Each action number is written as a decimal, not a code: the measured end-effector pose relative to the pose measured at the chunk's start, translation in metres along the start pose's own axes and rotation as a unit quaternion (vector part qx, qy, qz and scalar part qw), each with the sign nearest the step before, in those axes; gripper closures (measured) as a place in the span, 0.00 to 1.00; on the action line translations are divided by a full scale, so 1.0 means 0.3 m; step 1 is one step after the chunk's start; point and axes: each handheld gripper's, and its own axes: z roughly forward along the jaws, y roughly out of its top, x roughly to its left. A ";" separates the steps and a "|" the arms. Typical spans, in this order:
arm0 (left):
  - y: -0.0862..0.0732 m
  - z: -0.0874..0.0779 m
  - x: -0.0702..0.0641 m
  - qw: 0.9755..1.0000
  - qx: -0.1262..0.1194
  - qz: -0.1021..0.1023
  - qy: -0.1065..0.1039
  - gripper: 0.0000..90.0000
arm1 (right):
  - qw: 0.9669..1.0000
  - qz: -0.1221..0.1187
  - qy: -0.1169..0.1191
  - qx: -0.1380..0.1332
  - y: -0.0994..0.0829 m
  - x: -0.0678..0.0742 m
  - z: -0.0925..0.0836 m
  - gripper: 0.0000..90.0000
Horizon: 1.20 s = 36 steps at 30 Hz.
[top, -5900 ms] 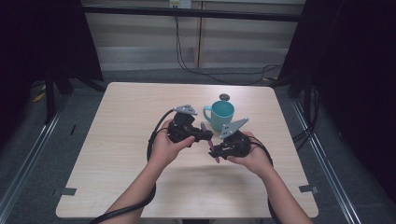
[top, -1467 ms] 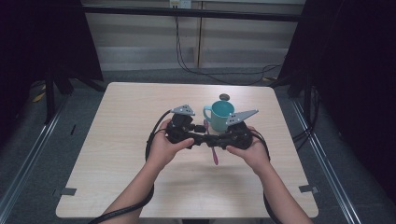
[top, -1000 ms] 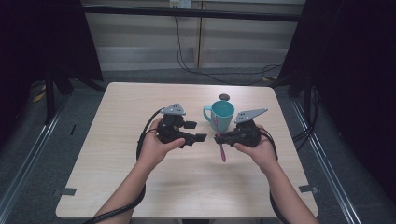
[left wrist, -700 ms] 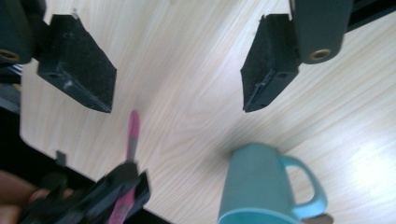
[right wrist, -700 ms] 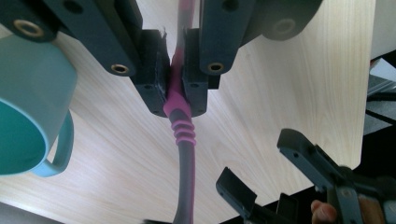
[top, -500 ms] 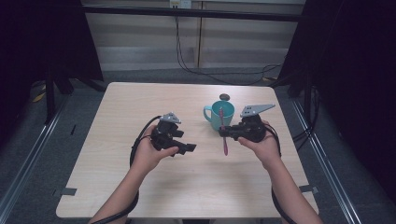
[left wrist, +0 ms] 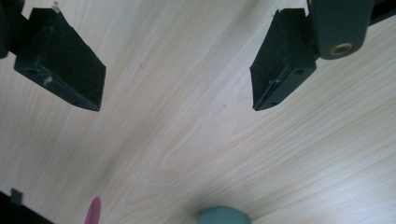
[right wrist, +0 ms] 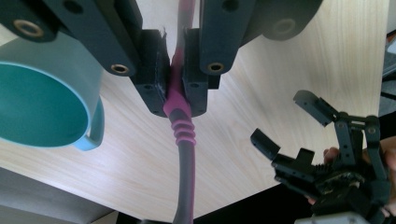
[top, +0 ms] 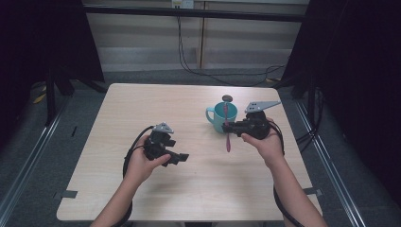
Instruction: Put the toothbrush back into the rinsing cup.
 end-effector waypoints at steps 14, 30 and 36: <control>-0.099 -0.031 0.013 0.999 0.030 0.000 0.026 0.20 | 0.999 0.015 -0.023 -0.028 0.059 -0.027 -0.018 0.90; -0.178 -0.075 0.057 0.998 0.030 -0.002 0.051 0.20 | 0.997 0.027 -0.059 -0.051 0.122 -0.066 -0.017 0.91; -0.198 -0.078 0.054 0.998 0.036 -0.007 0.050 0.20 | 0.995 0.031 -0.073 -0.062 0.160 -0.083 -0.014 0.90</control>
